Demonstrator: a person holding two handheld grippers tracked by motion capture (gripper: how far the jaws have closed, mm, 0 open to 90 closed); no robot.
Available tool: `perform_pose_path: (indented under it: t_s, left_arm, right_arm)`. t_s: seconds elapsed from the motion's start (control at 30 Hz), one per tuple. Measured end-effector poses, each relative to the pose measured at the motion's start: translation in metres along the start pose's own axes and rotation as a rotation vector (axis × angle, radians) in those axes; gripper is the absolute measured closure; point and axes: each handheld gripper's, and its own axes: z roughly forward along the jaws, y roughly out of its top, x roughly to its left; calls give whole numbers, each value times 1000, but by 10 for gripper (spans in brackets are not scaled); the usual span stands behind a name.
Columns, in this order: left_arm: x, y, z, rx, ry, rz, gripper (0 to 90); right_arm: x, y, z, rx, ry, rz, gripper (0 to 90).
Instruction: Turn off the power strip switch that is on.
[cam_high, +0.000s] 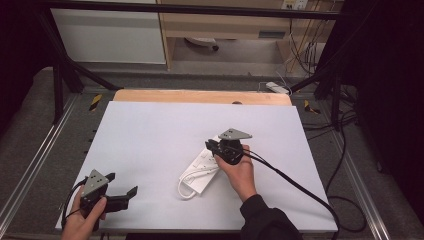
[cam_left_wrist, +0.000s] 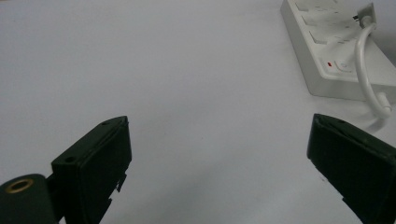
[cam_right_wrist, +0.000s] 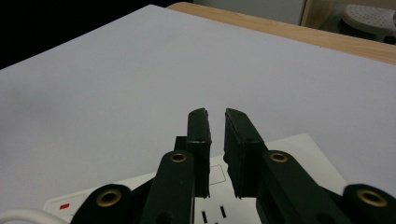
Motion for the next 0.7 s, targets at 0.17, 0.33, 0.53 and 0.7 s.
perform_pose_path:
  t_s: [0.17, 0.33, 0.53, 0.7]
  left_arm:
    - [0, 0, 0, 1, 0, -1, 65]
    - [0, 0, 0, 1, 1, -1, 65]
    - [0, 0, 0, 1, 0, -1, 65]
    - [0, 0, 0, 4, 0, 3, 65]
  right_arm:
    - [-1, 2, -1, -5, 8, 5, 777]
    - [0, 2, -1, -7, 24, 23, 736]
    - [-3, 6, -4, 4, 10, 35, 581]
    - [-5, 8, -6, 14, -1, 57, 440]
